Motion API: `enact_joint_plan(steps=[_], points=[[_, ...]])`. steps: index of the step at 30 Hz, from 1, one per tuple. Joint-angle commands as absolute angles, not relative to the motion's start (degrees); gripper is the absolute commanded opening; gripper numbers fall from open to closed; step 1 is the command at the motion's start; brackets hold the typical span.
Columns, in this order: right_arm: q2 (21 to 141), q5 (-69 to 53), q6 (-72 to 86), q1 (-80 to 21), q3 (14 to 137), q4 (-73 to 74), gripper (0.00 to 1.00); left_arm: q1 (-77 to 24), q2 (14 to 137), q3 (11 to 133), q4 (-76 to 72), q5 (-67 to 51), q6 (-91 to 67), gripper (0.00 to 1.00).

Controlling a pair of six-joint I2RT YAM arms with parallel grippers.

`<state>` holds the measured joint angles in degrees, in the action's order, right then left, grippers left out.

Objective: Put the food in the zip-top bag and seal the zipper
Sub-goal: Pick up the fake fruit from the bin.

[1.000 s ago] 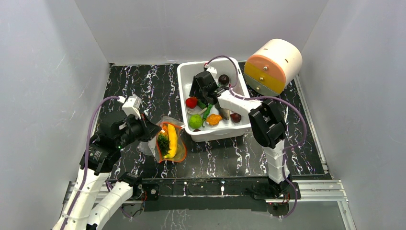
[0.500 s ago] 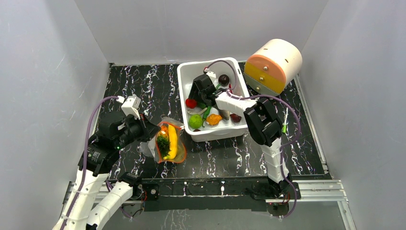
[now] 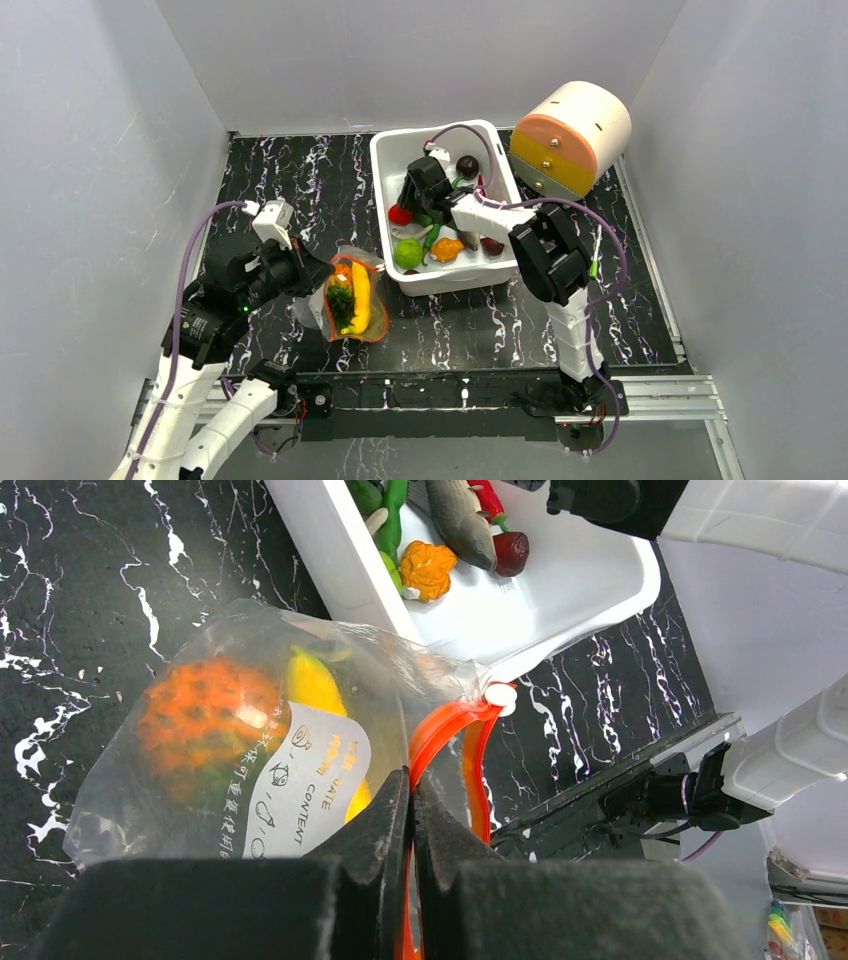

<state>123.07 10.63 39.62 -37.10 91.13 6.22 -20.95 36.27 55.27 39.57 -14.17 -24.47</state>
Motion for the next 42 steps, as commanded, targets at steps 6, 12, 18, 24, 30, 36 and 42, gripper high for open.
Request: enact_joint_plan(steps=[6, 12, 18, 24, 30, 36, 42], points=[[113.85, 9.49, 30.89, -36.74, 86.00, -2.16, 0.18, -20.93, 35.51, 57.75, 39.11, -14.96, -25.13, 0.00], [108.72, 8.58, 26.50, -36.68, 83.24, -2.90, 0.17, -20.97, 35.94, 58.81, 39.57, -15.07, -25.22, 0.00], [100.93, 7.54, 22.07, -36.78, 78.08, -2.90, 0.17, -20.97, 35.95, 58.54, 39.37, -15.27, -26.12, 0.00], [91.07, 2.29, 17.97, -36.78, 72.16, -3.05, 0.17, -20.92, 36.03, 58.10, 38.77, -15.06, -26.97, 0.00], [82.93, -2.82, 15.56, -37.53, 68.99, 0.45, 0.18, -20.92, 36.19, 57.88, 38.56, -14.18, -27.54, 0.00], [76.28, -5.70, 15.37, -39.12, 67.82, 3.12, 0.20, -20.92, 36.28, 57.74, 38.21, -13.80, -28.29, 0.00], [71.43, -5.18, 16.43, -44.06, 67.47, 4.89, 0.20, -20.92, 36.47, 57.21, 37.58, -14.19, -29.12, 0.00]])
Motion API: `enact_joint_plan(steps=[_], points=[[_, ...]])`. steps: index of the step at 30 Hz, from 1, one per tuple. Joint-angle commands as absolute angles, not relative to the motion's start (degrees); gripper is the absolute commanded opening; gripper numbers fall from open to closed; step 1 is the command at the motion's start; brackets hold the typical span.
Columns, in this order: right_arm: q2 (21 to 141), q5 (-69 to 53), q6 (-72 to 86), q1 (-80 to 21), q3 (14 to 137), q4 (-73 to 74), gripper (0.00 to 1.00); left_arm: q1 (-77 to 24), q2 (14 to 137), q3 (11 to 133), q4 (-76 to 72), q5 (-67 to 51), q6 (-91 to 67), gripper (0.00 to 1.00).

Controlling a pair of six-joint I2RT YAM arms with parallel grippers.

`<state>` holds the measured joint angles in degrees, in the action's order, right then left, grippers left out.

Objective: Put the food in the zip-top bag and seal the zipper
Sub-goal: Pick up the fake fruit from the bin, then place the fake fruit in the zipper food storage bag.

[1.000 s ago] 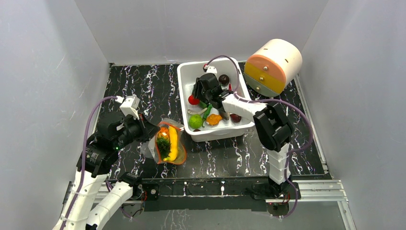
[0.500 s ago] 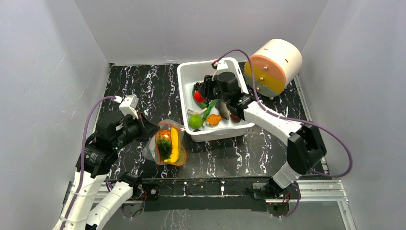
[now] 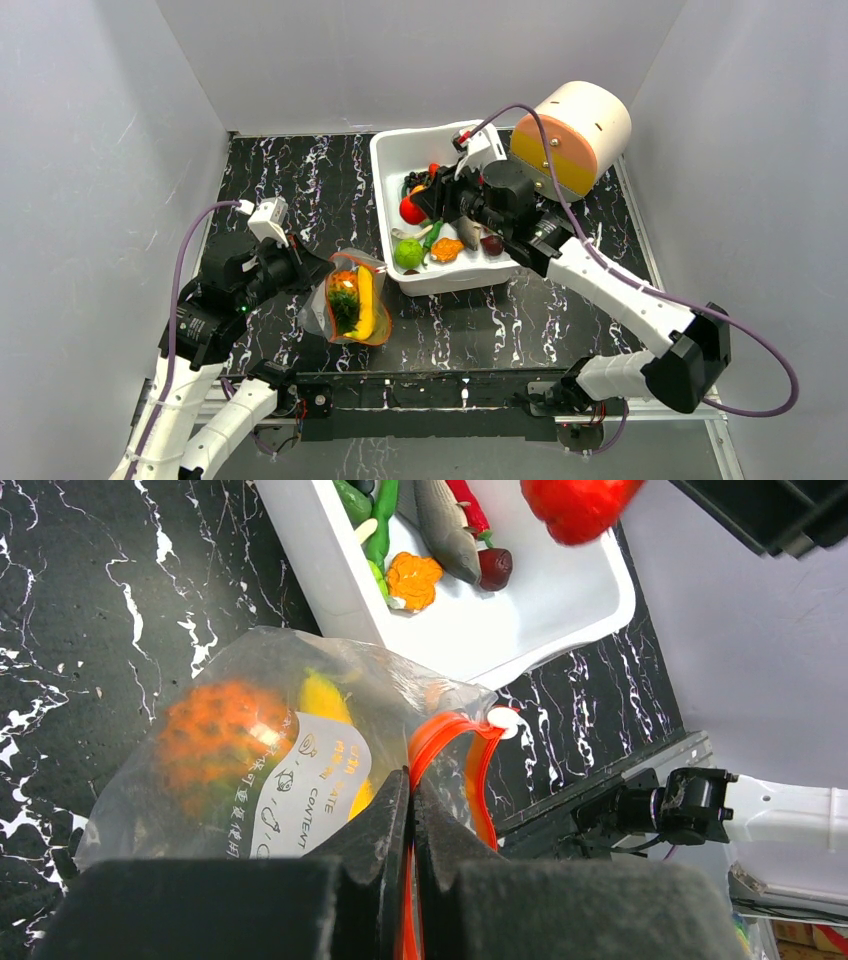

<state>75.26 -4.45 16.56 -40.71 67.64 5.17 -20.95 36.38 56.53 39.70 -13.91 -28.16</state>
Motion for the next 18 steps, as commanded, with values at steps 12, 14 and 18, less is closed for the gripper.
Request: enact_joint_plan(steps=[12, 14, 18], points=[[68.60, -3.37, 14.20, -61.31, 67.72, 4.89, 0.21, -20.92, 36.83, 57.84, 38.62, -14.60, -29.25, 0.00], [68.46, -3.36, 12.02, -63.58, 67.58, 4.73, 0.21, -20.92, 36.83, 57.71, 38.47, -14.90, -29.39, 0.00], [68.82, -4.53, 7.11, -68.07, 65.54, 2.48, 0.21, -20.93, 37.00, 57.89, 38.24, -15.91, -30.15, 0.00]])
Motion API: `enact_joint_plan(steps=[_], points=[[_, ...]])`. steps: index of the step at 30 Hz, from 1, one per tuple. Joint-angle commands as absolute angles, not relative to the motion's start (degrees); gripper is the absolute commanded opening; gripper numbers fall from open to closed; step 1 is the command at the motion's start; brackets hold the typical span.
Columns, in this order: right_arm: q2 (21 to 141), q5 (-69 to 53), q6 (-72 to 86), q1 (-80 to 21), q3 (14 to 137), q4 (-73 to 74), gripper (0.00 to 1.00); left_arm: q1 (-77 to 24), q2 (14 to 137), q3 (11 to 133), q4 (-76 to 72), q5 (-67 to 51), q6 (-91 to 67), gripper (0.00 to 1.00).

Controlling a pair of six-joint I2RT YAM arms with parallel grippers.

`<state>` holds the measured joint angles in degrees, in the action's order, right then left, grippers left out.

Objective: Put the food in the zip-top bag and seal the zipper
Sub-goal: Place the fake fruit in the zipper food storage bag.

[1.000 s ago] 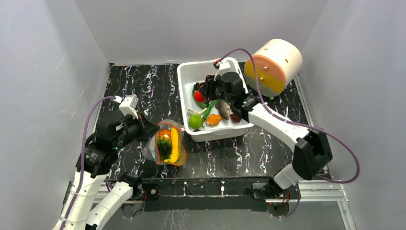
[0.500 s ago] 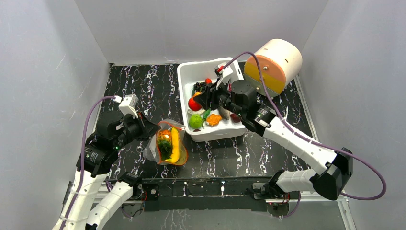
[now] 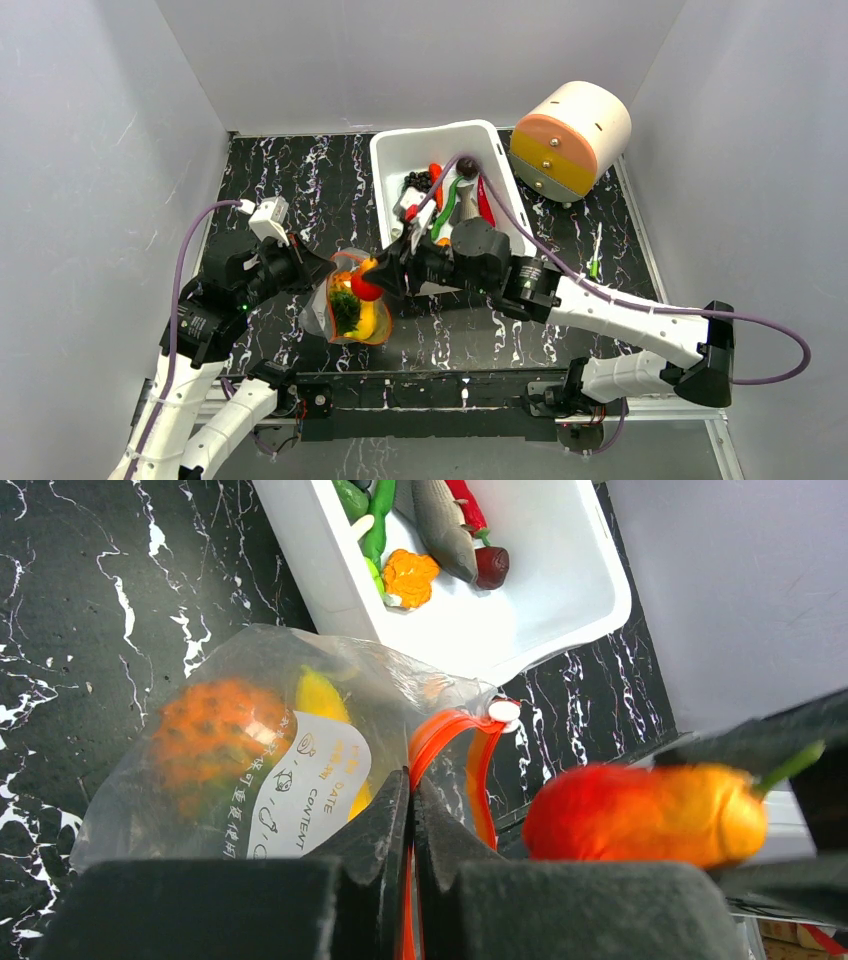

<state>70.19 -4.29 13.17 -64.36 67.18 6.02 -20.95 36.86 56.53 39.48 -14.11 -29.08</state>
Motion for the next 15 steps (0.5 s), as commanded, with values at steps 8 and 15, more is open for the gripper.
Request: enact_joint_plan(steps=[8, 15], points=[[73.88, 1.91, -8.60, -74.35, 64.20, -1.50, 0.24, -20.93, 36.83, 58.10, 38.22, -17.07, -31.24, 0.00], [76.33, 3.73, -19.46, -74.34, 61.48, -8.41, 0.23, -20.94, 36.65, 58.18, 37.98, -17.84, -32.08, 0.00]])
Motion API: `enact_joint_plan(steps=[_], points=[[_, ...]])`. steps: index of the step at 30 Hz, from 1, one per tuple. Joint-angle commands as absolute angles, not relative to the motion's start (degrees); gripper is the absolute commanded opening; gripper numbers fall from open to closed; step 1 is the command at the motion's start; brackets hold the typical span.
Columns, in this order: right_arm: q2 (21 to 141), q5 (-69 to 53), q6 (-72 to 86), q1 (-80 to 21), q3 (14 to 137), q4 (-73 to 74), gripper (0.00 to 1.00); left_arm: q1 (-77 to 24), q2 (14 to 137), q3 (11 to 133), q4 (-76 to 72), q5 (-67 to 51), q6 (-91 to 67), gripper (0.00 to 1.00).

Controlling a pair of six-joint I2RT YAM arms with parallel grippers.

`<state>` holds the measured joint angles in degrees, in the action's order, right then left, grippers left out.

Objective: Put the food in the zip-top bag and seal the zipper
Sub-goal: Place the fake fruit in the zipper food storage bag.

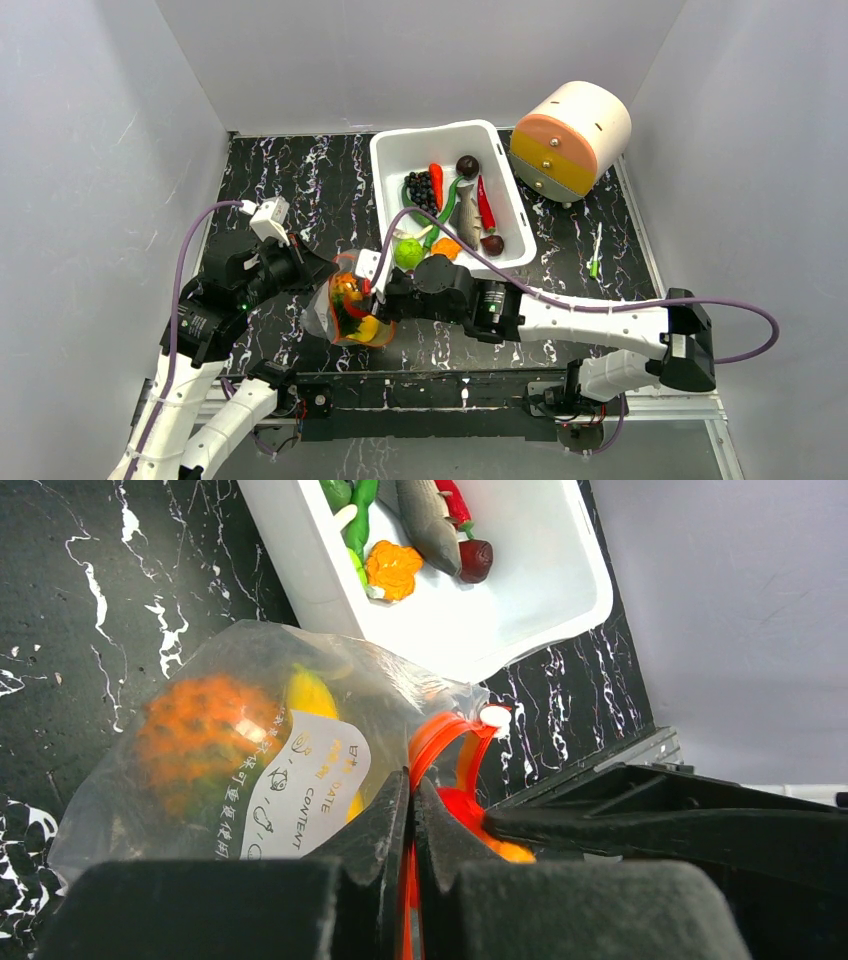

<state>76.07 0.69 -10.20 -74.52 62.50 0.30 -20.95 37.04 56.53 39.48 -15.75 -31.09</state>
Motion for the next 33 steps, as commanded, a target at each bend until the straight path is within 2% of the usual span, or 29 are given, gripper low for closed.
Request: enact_joint_plan(steps=[1, 10, 19, 24, 33], points=[[76.78, 3.92, -20.84, -74.32, 61.44, -8.85, 0.23, -20.92, 36.65, 58.23, 37.93, -17.85, -32.13, 0.00], [82.42, 5.38, -28.07, -74.31, 62.88, -11.57, 0.25, -20.92, 36.30, 57.33, 36.61, -18.59, -33.03, 0.00], [82.33, 8.11, -26.37, -74.36, 62.99, -9.78, 0.55, -20.92, 35.33, 56.87, 36.08, -17.21, -32.84, 0.00], [78.49, 8.02, -21.79, -74.36, 62.43, -7.83, 0.61, -20.92, 35.53, 56.28, 35.78, -16.23, -32.20, 0.00], [71.19, 11.90, -7.84, -74.36, 63.65, -4.08, 0.64, -20.97, 35.45, 54.90, 35.89, -14.12, -30.74, 0.00]])
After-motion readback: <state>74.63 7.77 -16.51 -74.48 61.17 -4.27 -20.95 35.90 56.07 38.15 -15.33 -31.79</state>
